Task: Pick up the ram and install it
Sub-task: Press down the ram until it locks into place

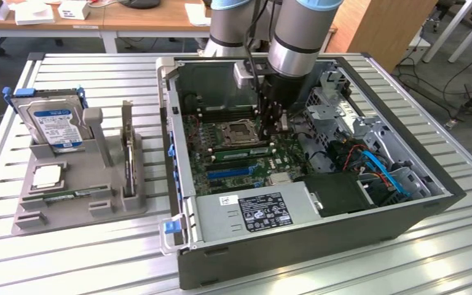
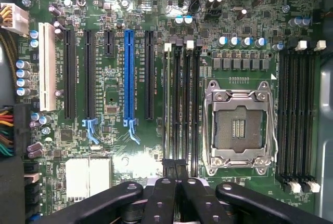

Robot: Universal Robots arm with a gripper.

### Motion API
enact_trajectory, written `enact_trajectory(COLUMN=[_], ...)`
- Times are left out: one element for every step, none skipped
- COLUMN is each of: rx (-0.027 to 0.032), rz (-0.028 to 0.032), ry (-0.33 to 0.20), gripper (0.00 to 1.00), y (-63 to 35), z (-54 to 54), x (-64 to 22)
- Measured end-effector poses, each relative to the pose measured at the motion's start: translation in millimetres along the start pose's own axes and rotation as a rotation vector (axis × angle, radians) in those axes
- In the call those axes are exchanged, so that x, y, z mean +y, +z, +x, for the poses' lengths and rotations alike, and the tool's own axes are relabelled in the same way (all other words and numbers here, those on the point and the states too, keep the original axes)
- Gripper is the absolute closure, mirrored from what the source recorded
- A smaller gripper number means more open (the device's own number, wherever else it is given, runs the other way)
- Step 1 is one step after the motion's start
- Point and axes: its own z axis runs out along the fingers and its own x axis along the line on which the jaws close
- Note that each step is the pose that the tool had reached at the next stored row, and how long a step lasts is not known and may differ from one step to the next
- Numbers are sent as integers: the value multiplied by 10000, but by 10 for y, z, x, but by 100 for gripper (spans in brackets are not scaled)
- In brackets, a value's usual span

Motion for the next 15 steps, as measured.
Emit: enact_trajectory(rx=[0,1,1,2,2,2,3,3,2,2,2,2,3,2,2], rz=[0,0,-1,0,0,-1,-1,-1,0,0,1,1,1,2,2], ry=[0,-1,-1,-1,-1,-1,-2,-1,0,0,0,0,-1,-1,0], gripper=[91,91,91,91,91,91,91,91,91,91,91,91,91,91,91], y=[0,0,-1,-1,-1,-1,-1,0,0,1,1,2,2,3,3], z=[0,0,0,0,0,0,0,1,1,1,2,2,2,2,2], x=[0,0,0,0,4,16,34,57,80,103,128,150,172,192,210])
